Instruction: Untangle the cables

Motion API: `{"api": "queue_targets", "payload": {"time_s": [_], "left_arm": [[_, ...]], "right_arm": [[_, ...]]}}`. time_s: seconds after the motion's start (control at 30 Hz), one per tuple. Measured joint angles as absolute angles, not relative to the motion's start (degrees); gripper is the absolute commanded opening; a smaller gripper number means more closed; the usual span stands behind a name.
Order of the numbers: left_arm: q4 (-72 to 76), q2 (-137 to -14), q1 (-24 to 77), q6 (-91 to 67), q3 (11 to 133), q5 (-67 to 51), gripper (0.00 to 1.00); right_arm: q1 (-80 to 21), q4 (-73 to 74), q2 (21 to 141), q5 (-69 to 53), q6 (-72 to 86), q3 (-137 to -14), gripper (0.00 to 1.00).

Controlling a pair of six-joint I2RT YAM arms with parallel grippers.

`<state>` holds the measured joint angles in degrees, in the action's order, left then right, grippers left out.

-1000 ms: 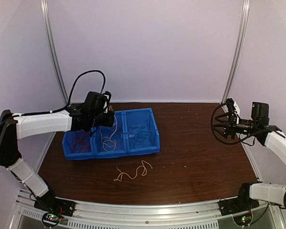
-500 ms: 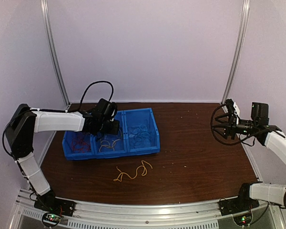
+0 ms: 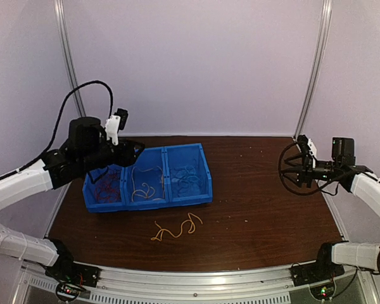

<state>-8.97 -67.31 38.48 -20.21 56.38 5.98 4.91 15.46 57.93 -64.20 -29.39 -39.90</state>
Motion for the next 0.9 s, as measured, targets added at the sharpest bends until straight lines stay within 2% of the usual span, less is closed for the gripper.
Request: {"api": "queue_targets", "payload": {"time_s": [0.17,0.33,0.47,0.6,0.9], "left_arm": [[-6.1,-62.5,42.8,-18.3,44.6,-3.4,0.47],[-8.7,-62.7,48.5,-18.5,42.2,-5.5,0.46],[-8.6,-61.5,49.0,-20.9,38.7,-6.0,0.47],[-8.8,-58.5,49.1,-24.0,32.3,-6.9,0.52],[-5.7,-57.8,50.5,-30.5,25.2,-8.4,0.51]], "right_arm": [[0.9,17.8,59.7,-61.4,-33.1,-40.9,0.51],[-13.4,19.4,66.6,-53.7,-36.9,-44.1,0.42],[-24.7,22.0,74.8,-47.3,-39.7,-47.7,0.40],[-33.0,25.1,84.1,-42.0,-41.7,-53.5,0.39],[-42.3,27.5,99.0,-36.0,-43.1,-66.1,0.35]]}}
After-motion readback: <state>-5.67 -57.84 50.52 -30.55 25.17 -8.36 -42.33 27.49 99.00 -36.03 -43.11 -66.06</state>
